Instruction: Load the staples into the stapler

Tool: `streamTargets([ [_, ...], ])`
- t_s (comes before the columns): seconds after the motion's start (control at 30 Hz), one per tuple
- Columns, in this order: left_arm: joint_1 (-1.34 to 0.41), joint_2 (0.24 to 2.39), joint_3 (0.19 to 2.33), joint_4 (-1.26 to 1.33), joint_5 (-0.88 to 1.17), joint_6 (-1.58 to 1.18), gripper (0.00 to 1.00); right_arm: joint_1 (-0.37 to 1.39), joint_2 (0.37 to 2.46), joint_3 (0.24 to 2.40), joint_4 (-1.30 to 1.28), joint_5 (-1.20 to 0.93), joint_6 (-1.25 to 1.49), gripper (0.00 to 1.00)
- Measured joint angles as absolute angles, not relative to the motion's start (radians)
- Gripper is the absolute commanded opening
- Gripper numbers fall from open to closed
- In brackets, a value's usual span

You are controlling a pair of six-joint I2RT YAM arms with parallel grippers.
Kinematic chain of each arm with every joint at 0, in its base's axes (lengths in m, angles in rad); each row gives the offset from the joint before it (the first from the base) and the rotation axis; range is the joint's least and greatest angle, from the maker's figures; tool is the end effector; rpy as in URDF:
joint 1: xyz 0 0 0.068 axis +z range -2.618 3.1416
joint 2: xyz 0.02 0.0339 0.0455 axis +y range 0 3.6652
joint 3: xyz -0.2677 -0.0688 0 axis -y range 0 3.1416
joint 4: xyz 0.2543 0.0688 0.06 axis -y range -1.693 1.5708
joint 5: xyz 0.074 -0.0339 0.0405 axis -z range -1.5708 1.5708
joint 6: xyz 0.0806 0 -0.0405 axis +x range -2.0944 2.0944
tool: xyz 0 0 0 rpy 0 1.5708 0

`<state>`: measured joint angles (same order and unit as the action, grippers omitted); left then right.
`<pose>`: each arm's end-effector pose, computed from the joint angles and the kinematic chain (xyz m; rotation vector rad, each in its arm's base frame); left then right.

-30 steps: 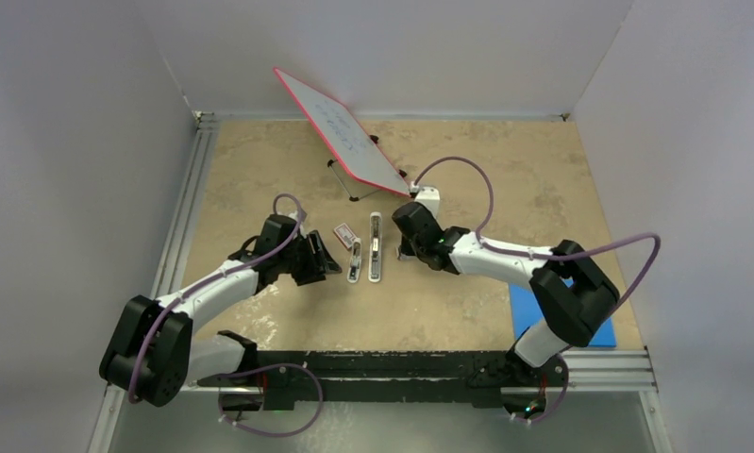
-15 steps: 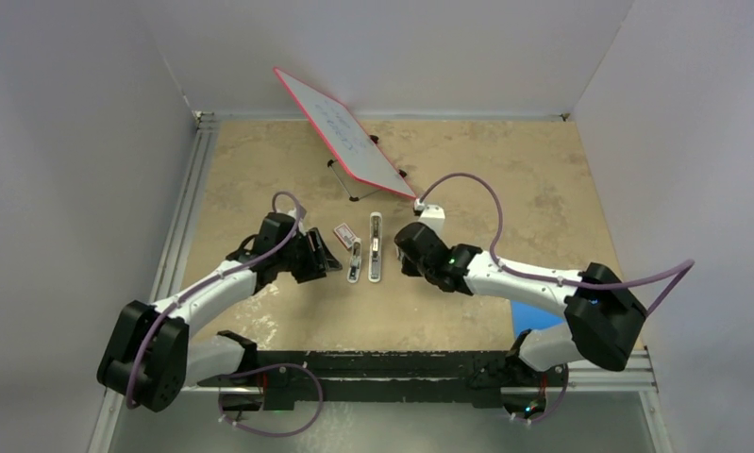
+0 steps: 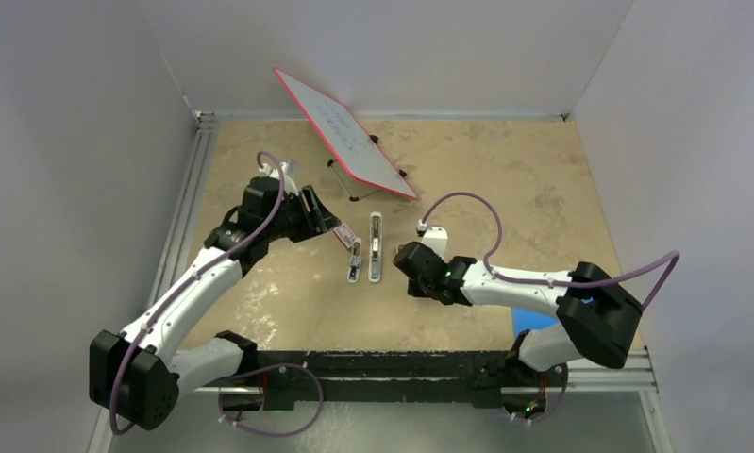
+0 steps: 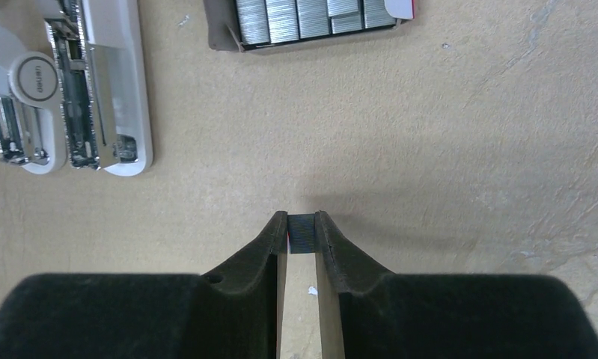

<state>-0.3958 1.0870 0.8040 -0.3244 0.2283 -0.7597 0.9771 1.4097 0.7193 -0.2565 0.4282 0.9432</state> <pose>0.2528 -0.1254 0.2500 -0.2809 2.2893 -0.8784 0.1941 0.2278 0.1425 0.1288 2.4260 0.3381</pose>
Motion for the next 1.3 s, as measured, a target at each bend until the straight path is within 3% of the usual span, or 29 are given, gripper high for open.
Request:
streamTargets([
  [0.17,-0.396,1.087,0.904,-0.377,0.202,-0.705,0.51,0.978,1.452,0.720,-0.262,0.428,0.942,0.24],
  [0.37,-0.396,1.092,0.989,-0.437,0.178,-0.634,0.51,0.982,1.481,0.752,-0.290,0.434,0.935,0.38],
  [0.77,-0.396,1.113,1.089,-0.479,0.160,-0.572,0.51,0.982,1.514,0.793,-0.345,0.418,0.923,0.36],
  [0.93,-0.396,1.129,1.081,-0.478,0.158,-0.556,0.51,0.982,1.545,0.818,-0.384,0.397,0.913,0.29],
  [1.3,-0.396,1.133,1.051,-0.476,0.151,-0.553,0.51,0.955,1.571,0.847,-0.390,0.354,0.842,0.32],
])
